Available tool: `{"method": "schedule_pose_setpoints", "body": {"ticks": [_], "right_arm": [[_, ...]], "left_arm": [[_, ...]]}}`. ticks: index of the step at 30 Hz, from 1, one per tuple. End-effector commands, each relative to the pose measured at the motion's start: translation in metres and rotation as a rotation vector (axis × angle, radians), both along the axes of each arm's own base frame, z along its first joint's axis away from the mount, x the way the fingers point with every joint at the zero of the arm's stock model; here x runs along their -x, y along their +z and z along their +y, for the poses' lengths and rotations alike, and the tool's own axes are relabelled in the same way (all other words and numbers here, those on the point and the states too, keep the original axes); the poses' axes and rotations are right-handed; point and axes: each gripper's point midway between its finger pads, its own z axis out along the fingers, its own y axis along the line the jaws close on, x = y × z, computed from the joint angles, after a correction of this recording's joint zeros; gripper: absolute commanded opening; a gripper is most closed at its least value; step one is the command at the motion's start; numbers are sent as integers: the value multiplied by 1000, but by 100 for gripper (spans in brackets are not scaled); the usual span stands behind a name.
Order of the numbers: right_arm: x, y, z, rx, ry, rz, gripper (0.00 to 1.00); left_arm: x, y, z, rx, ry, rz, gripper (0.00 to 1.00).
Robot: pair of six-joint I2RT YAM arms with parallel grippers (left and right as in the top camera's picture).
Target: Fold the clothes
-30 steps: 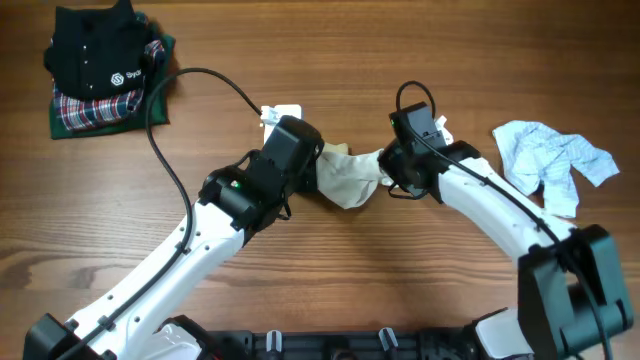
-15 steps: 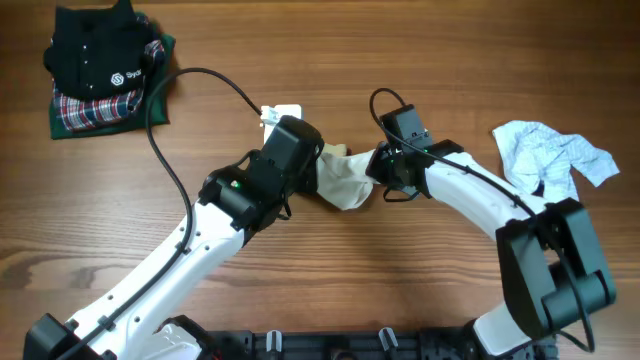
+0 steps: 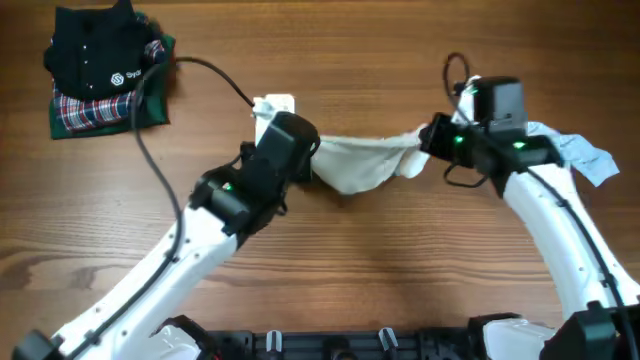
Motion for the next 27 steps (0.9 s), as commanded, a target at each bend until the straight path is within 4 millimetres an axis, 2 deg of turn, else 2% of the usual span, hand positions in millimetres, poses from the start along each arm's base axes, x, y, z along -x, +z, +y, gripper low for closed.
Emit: {"method": "schedule_pose_setpoints", "body": {"ticks": [1, 4, 5, 10, 14, 15, 17, 19, 22, 27], "right_arm": [[-1, 57, -11, -50, 102, -137, 4], [17, 78, -19, -11, 130, -168, 4], [19, 81, -19, -9, 133, -178, 4], [20, 83, -20, 1, 132, -186, 4], [7, 83, -26, 35, 110, -218, 4], [5, 85, -26, 36, 109, -232, 4], [7, 88, -26, 37, 109, -236, 4], [19, 88, -26, 33, 109, -210, 4], [41, 90, -25, 9, 83, -155, 4], [88, 105, -22, -49, 14, -103, 4]], "left_arm": [[1, 72, 30, -15, 60, -205, 4], [19, 102, 32, 74, 23, -264, 4], [22, 104, 31, 87, 10, -264, 4], [17, 86, 25, 54, -4, -209, 4], [-5, 69, 16, 10, 16, -202, 4], [-14, 68, 14, 5, 33, -220, 4], [-15, 74, 13, 19, 36, -238, 4], [-3, 87, 18, 29, 29, -238, 4], [29, 102, 20, 88, 7, -232, 4], [79, 113, 15, 229, -53, -184, 4]]}}
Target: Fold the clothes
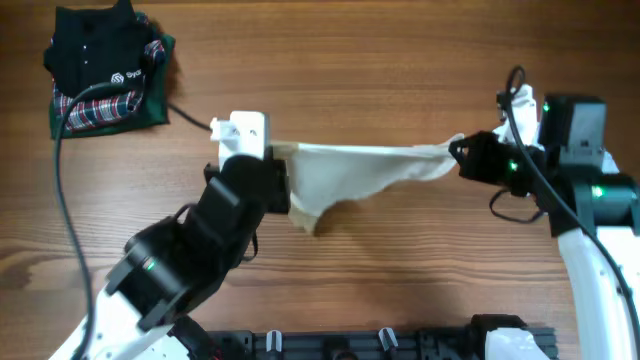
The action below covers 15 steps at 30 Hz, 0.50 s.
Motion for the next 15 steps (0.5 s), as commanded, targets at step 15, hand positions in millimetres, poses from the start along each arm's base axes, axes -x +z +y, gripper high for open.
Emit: {"method": "schedule_pose_setpoints", "body": {"ticks": [15], "right_arm": [[-53, -66, -18, 26, -119, 179, 4]], "left_arm": [[-64, -78, -29, -81, 158, 139, 4]]}}
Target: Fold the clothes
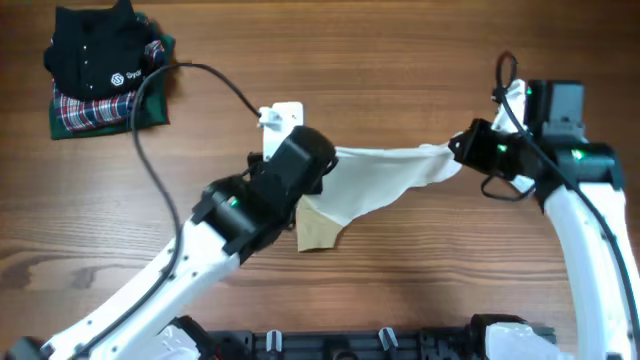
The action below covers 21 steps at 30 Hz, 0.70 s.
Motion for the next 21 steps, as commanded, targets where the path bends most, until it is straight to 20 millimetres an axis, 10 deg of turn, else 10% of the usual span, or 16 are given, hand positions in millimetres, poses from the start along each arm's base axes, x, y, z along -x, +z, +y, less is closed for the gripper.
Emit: {"method": "schedule_pose_setpoints", "body": {"ticks": [1, 18, 19, 20, 21], "right_arm": [[-26, -24, -5, 8, -18, 32, 4], [-148, -132, 5, 33, -20, -118, 4], [-152, -136, 3, 40, -31, -126, 5], [-156, -140, 1, 49, -38, -134, 19], [-161, -141, 0, 57, -37, -153, 58]], "left_arm": [[-30, -3, 6, -22, 83, -51, 4], [-150, -117, 22, -6, 273, -80, 6], [-153, -120, 22, -3, 277, -84, 19], [-155, -122, 24, 0, 282, -88, 53], [-160, -123, 27, 7, 292, -98, 86]]}}
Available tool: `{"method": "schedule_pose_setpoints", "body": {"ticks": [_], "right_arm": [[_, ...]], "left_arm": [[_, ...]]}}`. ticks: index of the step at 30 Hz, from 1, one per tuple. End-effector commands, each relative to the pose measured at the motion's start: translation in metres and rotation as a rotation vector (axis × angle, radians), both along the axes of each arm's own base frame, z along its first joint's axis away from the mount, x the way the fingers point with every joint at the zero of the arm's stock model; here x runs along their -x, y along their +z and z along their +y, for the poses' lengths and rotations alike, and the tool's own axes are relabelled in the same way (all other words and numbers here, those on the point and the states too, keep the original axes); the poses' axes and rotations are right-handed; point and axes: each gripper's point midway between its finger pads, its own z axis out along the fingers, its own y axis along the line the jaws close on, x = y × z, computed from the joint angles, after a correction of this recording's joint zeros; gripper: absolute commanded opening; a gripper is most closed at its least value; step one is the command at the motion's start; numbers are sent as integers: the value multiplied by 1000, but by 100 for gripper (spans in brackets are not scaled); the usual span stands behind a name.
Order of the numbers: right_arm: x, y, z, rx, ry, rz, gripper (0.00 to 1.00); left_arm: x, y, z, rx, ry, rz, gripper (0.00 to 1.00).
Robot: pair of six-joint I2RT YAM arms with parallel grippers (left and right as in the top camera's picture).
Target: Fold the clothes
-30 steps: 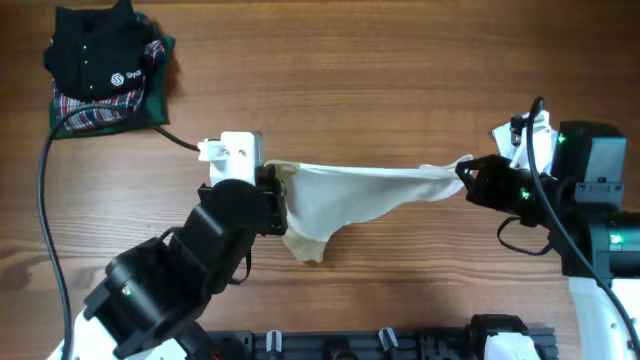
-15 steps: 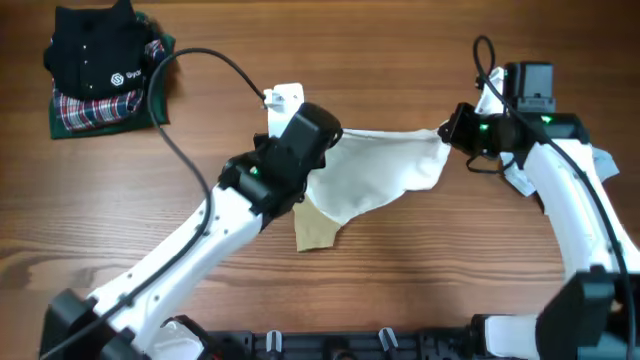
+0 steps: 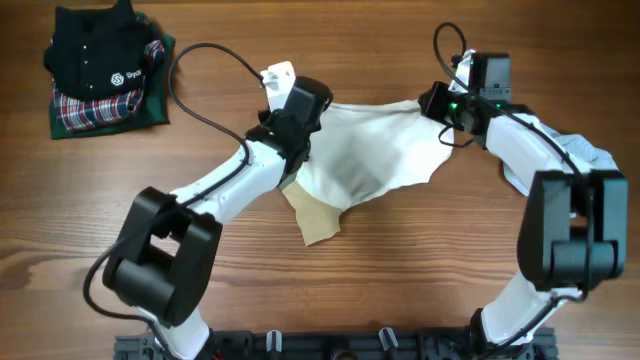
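A cream-white garment (image 3: 365,155) is stretched between both grippers across the far middle of the wooden table, its lower part draping onto the table with a tan flap (image 3: 315,220) at the front. My left gripper (image 3: 312,118) is shut on the garment's left top corner. My right gripper (image 3: 432,103) is shut on its right top corner. Only the overhead view is given.
A stack of folded clothes (image 3: 105,70), black on plaid on green, lies at the far left corner. More light-coloured clothing (image 3: 585,160) lies at the right behind my right arm. A black cable (image 3: 205,60) loops from the left arm over the table.
Both grippers have moved farther from me with the garment. The cloth now spreads wider and lies more on the table, the tan flap showing further out at the front.
The garment was first bunched between the two grippers near the middle. Then the grippers stood far apart with the cloth pulled taut in the air. Then it sagged with a tan flap showing, and now it lies spread at the far middle.
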Motion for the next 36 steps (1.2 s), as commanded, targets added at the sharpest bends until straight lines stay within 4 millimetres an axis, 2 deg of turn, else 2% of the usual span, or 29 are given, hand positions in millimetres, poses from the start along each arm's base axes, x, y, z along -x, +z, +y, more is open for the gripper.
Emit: {"method": "schedule_pose_setpoints", "body": {"ticks": [1, 2, 3, 6, 9, 10, 12, 13, 14, 16, 18, 19, 23, 24, 26, 29, 34, 36], "right_arm": [[-14, -6, -7, 35, -26, -35, 83], [-17, -4, -7, 34, -26, -48, 94], [-20, 0, -7, 32, -27, -66, 100], [-21, 10, -6, 28, -26, -86, 100], [-8, 32, -7, 29, -26, -73, 100], [6, 48, -7, 32, -29, -50, 100], [32, 64, -10, 35, -49, 12, 100], [45, 67, -13, 42, -69, 51, 100], [60, 67, -14, 46, -71, 101, 100], [83, 58, -14, 52, -66, 198, 100], [92, 51, -16, 63, -64, 239, 100], [94, 51, -16, 72, -48, 241, 100], [95, 50, -22, 100, -12, 234, 100], [96, 50, -21, 97, 9, 230, 100], [99, 51, -16, 89, 65, 224, 100], [103, 49, -16, 87, 70, 245, 100], [102, 49, -16, 86, 66, 240, 100], [102, 49, -16, 85, 66, 240, 100]], "left_arm": [[-16, -2, 15, -4, 52, -31, 99], [-17, -2, 18, -4, 57, -32, 100], [-19, -1, 22, -4, 67, -32, 100], [-19, -2, 31, -65, 28, -11, 100], [-3, -1, 10, 2, -101, 70, 100], [13, 0, 2, 43, -159, 132, 100], [45, -2, -7, 102, -233, 261, 100], [60, -4, -13, 126, -269, 319, 100], [83, -10, -18, 151, -297, 413, 100], [122, -23, -26, 153, -326, 560, 100], [148, -29, -31, 91, -384, 639, 99], [167, -32, -42, 27, -487, 672, 98], [213, -39, -55, -109, -664, 761, 97], [223, -42, -57, -125, -682, 781, 92], [233, -48, -59, -127, -671, 796, 85], [235, -57, -55, -92, -575, 802, 81], [248, -86, -44, -97, -571, 815, 70], [250, -88, -43, -97, -562, 823, 67]]}}
